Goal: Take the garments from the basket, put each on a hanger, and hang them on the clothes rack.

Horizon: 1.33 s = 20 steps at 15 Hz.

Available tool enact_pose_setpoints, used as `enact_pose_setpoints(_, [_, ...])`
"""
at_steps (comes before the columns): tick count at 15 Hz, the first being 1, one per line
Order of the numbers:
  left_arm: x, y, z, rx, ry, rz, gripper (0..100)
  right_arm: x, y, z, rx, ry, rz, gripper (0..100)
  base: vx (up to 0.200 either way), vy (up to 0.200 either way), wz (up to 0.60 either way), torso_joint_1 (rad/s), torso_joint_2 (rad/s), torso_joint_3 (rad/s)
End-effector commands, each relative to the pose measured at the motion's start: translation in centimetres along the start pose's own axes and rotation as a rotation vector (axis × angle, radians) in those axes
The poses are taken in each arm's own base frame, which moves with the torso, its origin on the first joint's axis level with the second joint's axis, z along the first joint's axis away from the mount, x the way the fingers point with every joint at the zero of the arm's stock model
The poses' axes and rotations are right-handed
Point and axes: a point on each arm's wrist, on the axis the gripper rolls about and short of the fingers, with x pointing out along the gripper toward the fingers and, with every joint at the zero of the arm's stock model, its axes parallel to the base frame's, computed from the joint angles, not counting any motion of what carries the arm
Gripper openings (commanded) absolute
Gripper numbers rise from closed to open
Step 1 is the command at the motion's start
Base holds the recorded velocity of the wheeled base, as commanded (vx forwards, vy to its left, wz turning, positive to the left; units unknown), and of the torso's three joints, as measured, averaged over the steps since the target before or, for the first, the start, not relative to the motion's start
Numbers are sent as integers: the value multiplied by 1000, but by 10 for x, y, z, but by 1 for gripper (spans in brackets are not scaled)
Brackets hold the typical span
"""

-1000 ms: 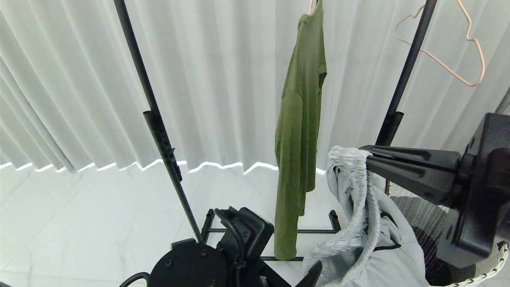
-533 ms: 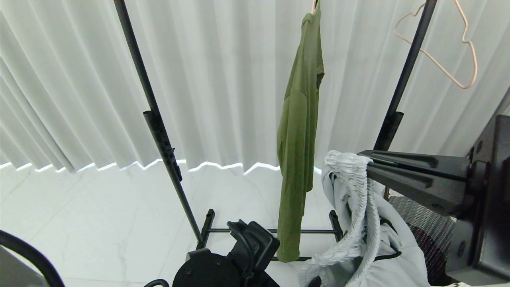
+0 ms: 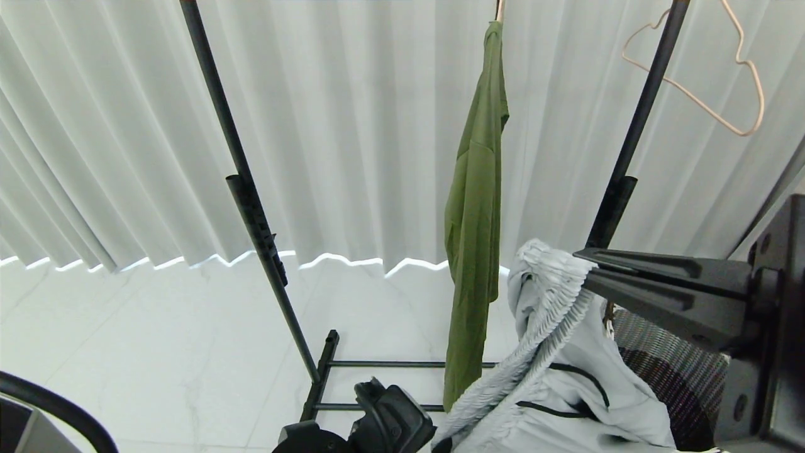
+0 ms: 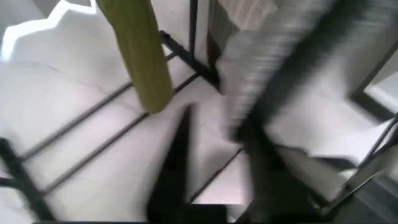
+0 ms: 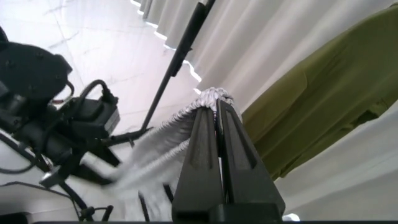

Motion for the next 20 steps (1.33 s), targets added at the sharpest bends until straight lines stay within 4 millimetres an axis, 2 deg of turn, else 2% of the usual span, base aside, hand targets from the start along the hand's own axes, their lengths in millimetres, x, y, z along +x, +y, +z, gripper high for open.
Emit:
enact_pose_setpoints(1, [-9, 2, -11, 95, 24, -1, 0, -5, 2, -7, -4, 14, 7, 0, 0, 0, 0, 0, 0, 0])
enact_pose_setpoints(3, [-13, 2, -10, 130, -14, 1, 0, -7, 3, -10, -4, 21, 9, 0, 0, 0, 0, 0, 0, 0])
enact_pose_setpoints(7, [-31, 7, 9, 173, -109, 46, 0, -6, 2, -24, 35, 72, -16, 0, 0, 0, 0, 0, 0, 0])
enact_pose_setpoints(9, [-54, 20, 27, 158, -119, 133, 0, -2, -2, -26, 136, 85, -49, 0, 0, 0, 0, 0, 0, 0])
enact_pose_setpoints(10, [-69, 29, 43, 144, -119, 167, 0, -2, -4, -27, 168, 87, -59, 0, 0, 0, 0, 0, 0, 0])
enact_pose_setpoints(13, [-120, 57, 111, 58, -133, 268, 0, 6, -6, -25, 183, 75, -81, 0, 0, 0, 0, 0, 0, 0])
enact_pose_setpoints(15, [-157, 70, 153, -9, -147, 316, 0, 15, -12, -17, 190, 39, -115, 0, 0, 0, 0, 0, 0, 0])
enact_pose_setpoints(18, [-202, 76, 211, -65, -268, 333, 0, 17, -36, 7, 206, -11, -270, 0, 0, 0, 0, 0, 0, 0])
enact_pose_setpoints(20, [-216, 78, 235, -54, -329, 344, 0, 13, -57, 23, 193, -59, -354, 0, 0, 0, 0, 0, 0, 0])
